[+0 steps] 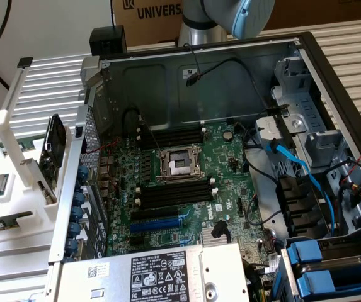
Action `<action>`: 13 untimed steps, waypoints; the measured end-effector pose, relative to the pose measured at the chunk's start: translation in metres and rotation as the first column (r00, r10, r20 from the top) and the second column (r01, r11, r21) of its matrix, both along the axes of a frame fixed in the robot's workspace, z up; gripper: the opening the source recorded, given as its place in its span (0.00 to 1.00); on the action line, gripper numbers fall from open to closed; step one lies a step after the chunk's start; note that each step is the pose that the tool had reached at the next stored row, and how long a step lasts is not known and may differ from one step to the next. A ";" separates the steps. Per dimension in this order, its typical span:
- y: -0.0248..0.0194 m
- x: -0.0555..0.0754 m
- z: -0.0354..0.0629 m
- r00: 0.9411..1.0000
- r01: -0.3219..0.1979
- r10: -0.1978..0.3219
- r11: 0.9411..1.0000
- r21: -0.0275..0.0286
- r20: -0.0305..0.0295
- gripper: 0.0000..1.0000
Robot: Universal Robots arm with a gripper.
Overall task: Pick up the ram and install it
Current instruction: 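Pick up the ram and move it above insertion slot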
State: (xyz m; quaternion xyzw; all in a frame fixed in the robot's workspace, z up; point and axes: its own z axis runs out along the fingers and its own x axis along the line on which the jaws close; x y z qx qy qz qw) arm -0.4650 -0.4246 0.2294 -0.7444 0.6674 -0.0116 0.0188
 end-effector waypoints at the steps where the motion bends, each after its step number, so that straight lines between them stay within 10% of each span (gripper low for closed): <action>1: 0.0016 0.000 -0.0037 1.000 0.000 0.000 1.000 0.000 0.000 0.11; 13: 0.0061 0.000 -0.0152 1.000 0.000 0.000 1.000 -0.001 -0.001 0.11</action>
